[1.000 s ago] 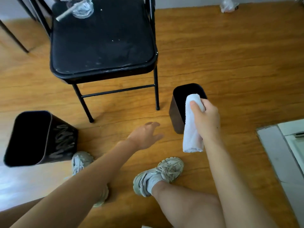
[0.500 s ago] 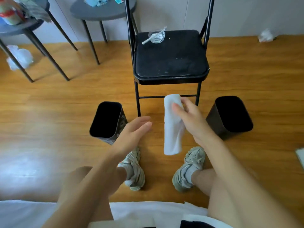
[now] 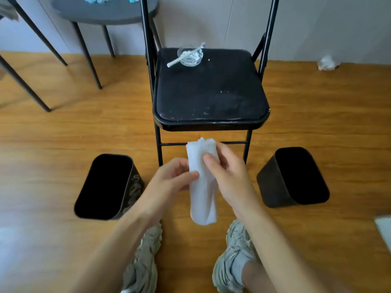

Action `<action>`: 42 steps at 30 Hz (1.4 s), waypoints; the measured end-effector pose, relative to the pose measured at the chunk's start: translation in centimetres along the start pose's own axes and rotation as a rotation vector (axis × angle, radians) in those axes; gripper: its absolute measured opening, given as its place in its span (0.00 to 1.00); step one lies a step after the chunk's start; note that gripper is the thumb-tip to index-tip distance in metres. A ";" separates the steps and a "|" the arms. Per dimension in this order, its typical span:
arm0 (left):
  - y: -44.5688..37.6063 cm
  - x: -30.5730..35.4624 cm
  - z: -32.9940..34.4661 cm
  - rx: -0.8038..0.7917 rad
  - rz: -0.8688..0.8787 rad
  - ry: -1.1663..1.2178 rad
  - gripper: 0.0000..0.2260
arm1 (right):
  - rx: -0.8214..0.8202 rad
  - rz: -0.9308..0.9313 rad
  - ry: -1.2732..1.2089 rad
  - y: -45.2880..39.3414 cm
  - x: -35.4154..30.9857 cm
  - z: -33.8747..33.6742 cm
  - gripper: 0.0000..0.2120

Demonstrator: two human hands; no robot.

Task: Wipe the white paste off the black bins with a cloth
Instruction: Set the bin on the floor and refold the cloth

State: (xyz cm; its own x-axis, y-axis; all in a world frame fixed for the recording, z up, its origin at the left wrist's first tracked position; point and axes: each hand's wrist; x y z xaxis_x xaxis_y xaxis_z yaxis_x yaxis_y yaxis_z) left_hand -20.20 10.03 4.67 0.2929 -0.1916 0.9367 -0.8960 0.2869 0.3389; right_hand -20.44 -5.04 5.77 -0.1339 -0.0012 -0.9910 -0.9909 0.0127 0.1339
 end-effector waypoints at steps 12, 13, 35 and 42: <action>-2.7 0.6 0.3 0.132 0.049 0.060 0.14 | -0.058 0.168 -0.297 -2.0 -0.8 -1.7 0.15; -2.9 0.8 0.2 0.146 0.052 0.058 0.13 | -0.077 0.193 -0.360 -2.1 -0.9 -1.7 0.15; -2.2 1.7 0.1 0.192 0.178 -0.122 0.08 | 0.060 0.297 -0.463 -2.0 -0.9 0.0 0.19; -2.9 1.9 -1.9 0.423 0.008 0.037 0.09 | 0.231 0.285 -0.380 -2.2 -0.8 -1.0 0.10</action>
State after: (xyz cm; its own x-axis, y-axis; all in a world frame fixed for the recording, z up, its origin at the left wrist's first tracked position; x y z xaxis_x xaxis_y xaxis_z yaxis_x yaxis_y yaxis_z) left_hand -16.44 10.65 5.67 0.2901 -0.1547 0.9444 -0.9541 -0.1233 0.2729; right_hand -18.13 -6.02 6.28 -0.3416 0.3969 -0.8519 -0.8814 0.1795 0.4370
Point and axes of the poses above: each hand's wrist, its own y-axis away from the middle knuckle, its own z-axis out of the palm, x = y × z, and after that the axes turned 9 degrees about -y, right-handed
